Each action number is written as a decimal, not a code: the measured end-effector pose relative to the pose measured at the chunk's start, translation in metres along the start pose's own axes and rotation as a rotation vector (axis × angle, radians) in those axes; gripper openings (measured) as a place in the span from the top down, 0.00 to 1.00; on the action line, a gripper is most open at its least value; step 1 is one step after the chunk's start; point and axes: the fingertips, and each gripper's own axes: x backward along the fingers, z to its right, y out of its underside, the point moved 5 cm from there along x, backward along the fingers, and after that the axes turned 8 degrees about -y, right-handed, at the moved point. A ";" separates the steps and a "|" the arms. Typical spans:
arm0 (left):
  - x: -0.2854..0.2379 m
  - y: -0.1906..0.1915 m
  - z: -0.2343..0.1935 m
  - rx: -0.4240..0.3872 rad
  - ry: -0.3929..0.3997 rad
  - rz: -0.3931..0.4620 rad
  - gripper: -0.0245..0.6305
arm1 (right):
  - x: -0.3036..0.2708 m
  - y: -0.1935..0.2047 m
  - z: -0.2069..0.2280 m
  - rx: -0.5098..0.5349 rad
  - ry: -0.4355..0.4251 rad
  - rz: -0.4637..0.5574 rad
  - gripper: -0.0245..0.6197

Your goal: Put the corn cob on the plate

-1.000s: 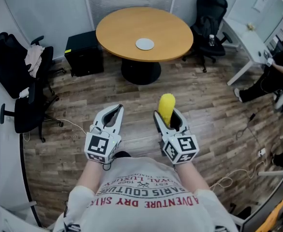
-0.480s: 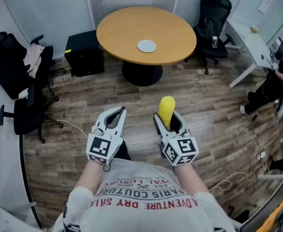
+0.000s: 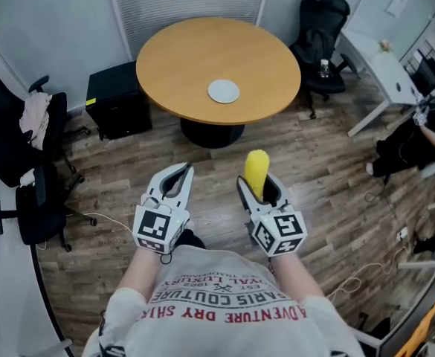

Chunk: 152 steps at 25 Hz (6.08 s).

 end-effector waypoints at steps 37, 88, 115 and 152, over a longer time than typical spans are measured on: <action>-0.339 0.022 -0.143 0.046 -0.120 -0.089 0.91 | -0.307 -0.053 0.247 -0.058 -0.107 -0.152 0.55; -0.441 0.109 -0.238 0.180 -0.073 -0.232 0.91 | -0.479 0.141 0.320 -0.158 -0.049 -0.900 0.55; -0.465 0.086 -0.226 0.113 0.005 -0.182 0.91 | -0.470 0.000 0.322 -0.077 0.078 -0.476 0.90; -0.460 0.008 -0.237 0.035 -0.003 -0.001 0.91 | -0.425 -0.124 0.291 0.125 0.048 0.065 0.92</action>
